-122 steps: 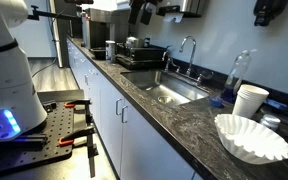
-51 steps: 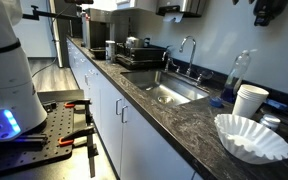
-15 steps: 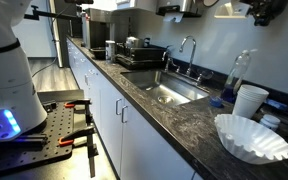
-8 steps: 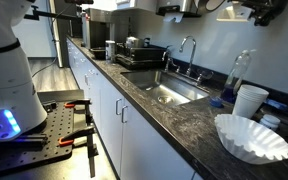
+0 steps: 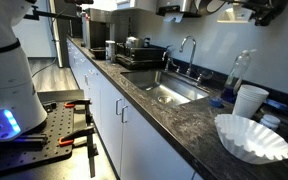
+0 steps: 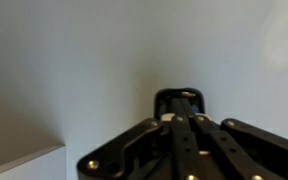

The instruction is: Press the soap dispenser

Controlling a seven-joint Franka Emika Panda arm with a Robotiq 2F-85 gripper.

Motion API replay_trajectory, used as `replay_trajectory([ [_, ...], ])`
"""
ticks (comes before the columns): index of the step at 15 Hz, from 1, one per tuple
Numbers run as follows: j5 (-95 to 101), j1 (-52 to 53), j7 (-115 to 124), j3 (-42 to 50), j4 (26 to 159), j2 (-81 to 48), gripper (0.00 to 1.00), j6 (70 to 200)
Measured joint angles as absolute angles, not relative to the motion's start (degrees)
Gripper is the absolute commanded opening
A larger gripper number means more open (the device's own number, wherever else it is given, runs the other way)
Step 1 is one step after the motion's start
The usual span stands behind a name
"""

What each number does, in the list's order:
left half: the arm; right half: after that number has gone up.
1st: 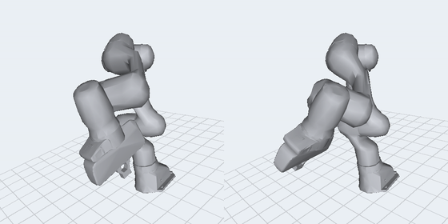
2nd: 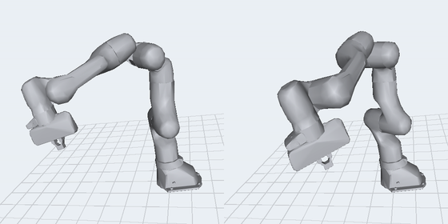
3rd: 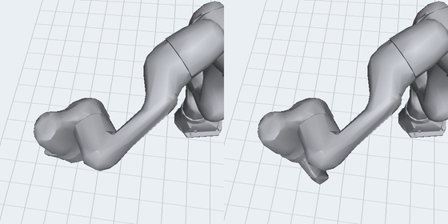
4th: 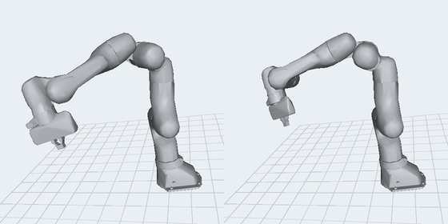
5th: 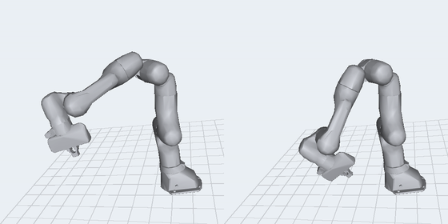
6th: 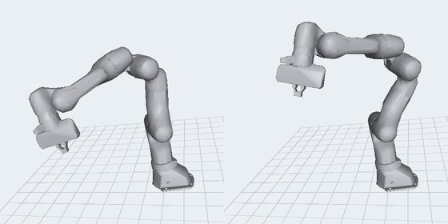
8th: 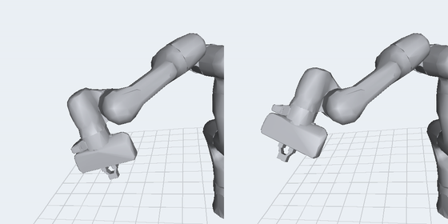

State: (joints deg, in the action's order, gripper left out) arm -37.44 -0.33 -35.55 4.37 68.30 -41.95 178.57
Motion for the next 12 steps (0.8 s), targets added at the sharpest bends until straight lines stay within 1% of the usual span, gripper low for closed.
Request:
replay_trajectory([
  [8,-37.1,-0.3,-35.6,4.7,68.4,-41.6,0.00,177.6],
  [12,-35.8,-0.1,-35.8,5.5,71.2,-38.4,0.00,174.6],
])
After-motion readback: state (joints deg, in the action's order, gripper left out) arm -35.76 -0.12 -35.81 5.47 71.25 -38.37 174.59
